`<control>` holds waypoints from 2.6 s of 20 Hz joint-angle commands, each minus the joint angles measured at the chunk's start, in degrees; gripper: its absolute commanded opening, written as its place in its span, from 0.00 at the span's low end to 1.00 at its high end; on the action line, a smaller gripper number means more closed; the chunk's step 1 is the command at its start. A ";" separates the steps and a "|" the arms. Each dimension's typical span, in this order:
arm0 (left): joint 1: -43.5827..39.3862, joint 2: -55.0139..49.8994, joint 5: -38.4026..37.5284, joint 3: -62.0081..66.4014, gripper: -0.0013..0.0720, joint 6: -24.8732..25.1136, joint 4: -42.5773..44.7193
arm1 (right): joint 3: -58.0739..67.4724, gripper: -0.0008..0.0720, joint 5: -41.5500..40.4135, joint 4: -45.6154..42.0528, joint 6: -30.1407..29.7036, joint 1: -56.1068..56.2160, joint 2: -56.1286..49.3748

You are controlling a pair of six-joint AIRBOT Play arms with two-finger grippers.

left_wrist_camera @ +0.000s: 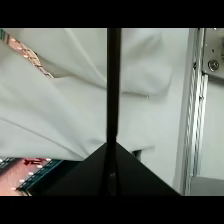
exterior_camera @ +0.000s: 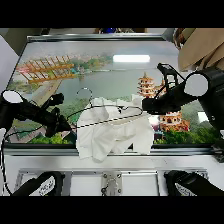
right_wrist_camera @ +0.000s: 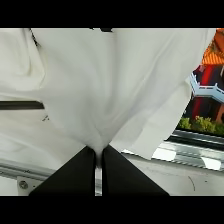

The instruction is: Fold the clothes and pants, and hang the long-sleeved shirts on hangers.

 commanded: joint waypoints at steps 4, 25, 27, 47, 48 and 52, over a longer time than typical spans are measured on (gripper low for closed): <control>-5.44 -4.57 3.89 -0.02 0.04 0.92 -5.11 | 6.54 0.04 1.20 0.81 0.00 0.04 0.48; -14.01 -9.46 11.80 -0.02 0.04 3.50 -7.08 | 9.70 0.04 -8.59 1.07 -1.27 9.03 0.52; -13.49 -9.35 11.78 -0.02 0.04 3.50 -7.10 | 9.70 0.04 -10.54 1.09 -1.25 10.34 0.13; -13.16 -9.29 9.25 -0.02 0.04 2.29 -6.40 | 9.70 0.04 -8.83 -10.91 5.55 8.48 4.70; -13.16 -9.29 9.20 -0.02 0.04 2.27 -6.38 | 9.70 0.04 -9.01 -10.08 4.72 8.48 4.55; -13.16 -9.29 9.27 -0.02 0.04 1.79 -4.72 | 9.70 0.04 -11.78 -6.25 2.80 8.59 3.39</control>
